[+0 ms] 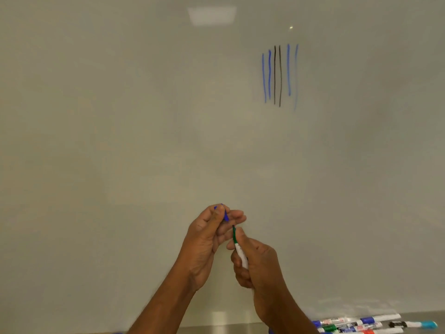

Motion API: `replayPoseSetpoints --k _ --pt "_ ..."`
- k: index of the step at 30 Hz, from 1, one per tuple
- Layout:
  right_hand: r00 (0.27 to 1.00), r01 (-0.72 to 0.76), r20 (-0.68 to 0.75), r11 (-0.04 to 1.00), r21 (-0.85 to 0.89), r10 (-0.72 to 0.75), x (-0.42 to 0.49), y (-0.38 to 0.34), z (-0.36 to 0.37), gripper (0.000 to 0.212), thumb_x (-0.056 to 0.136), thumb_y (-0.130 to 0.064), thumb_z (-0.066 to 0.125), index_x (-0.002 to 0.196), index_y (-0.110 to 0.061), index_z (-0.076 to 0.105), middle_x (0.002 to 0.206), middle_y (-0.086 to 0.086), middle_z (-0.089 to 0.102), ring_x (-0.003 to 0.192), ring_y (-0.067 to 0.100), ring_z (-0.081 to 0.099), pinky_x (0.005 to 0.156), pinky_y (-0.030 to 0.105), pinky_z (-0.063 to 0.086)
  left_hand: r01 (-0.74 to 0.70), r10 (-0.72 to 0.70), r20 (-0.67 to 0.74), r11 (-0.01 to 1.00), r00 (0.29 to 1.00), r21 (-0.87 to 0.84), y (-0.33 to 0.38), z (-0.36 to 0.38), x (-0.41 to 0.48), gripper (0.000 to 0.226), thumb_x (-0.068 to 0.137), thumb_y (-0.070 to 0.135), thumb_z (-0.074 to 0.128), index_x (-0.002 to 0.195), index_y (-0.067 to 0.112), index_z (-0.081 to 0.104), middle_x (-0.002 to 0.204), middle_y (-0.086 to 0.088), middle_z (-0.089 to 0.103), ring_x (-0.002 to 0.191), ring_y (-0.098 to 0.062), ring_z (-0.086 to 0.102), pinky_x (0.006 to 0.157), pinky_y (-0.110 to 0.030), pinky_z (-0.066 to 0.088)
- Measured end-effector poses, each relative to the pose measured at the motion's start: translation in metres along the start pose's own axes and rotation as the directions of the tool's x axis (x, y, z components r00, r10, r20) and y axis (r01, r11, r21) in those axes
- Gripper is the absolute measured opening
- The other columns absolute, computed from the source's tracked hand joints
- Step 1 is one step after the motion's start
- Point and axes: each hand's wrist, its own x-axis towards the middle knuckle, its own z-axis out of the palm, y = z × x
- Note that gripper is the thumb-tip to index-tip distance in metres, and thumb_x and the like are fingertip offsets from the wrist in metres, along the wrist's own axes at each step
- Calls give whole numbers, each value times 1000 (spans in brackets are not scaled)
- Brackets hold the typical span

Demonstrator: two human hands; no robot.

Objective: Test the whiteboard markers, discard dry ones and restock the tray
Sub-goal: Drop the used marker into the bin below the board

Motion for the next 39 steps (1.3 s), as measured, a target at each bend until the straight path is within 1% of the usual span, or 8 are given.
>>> replayPoseSetpoints --k 4,7,13,16,21,26,34,39 --pt "998 55 31 998 37 -56 1 -18 -1 34 94 -28 55 106 0 68 62 12 58 41 12 43 38 20 32 -116 119 -144 993 982 29 22 3 10 46 88 39 59 117 4 64 106 -17 77 104 -29 75 93 -41 56" --pt "960 279 39 959 -53 -278 -1 -39 0 26 98 -12 55 116 -26 66 86 11 72 59 18 57 51 27 45 -233 264 -164 954 950 187 35 5 19 41 90 43 57 116 12 67 102 -7 79 101 -21 75 90 -35 57" --pt "936 279 83 864 419 -343 11 -91 1 30 97 1 45 112 -5 71 101 23 67 80 23 62 64 27 54 -524 657 -14 613 754 591 59 6 47 29 102 38 50 124 26 65 120 22 70 121 -1 61 103 -20 48" --pt "913 281 110 800 530 -394 19 -114 1 33 92 6 50 119 -4 67 105 23 67 88 25 65 69 28 56 -558 724 81 451 685 697 73 3 70 43 104 45 46 142 28 57 150 18 51 142 0 40 110 -9 31" --pt "806 565 15 777 279 -591 29 -147 13 33 87 -17 61 120 -11 66 108 20 70 97 27 68 84 38 55 -626 820 261 145 509 767 96 0 115 38 106 36 47 136 16 60 163 2 36 157 -13 15 124 -22 15" --pt "661 746 -134 666 15 -738 49 -173 29 45 93 -44 43 117 -16 68 96 10 75 94 24 68 85 39 52 -633 854 385 -87 350 769 111 9 150 31 109 29 41 127 13 61 163 -11 36 158 -20 15 128 -41 10" --pt "384 871 -185 421 -252 -905 82 -199 36 11 98 -27 57 101 -19 64 93 -1 72 95 11 67 82 16 50 -536 854 461 -280 239 796 107 12 182 31 105 27 49 121 8 68 159 -15 41 155 -32 25 126 -56 14" --pt "210 854 -143 253 -455 -967 106 -216 32 9 94 -36 58 103 -38 60 98 -9 67 95 18 64 81 42 56 -453 854 497 -386 152 804 104 14 187 29 105 25 52 121 7 67 152 -24 47 148 -45 34 123 -63 17"
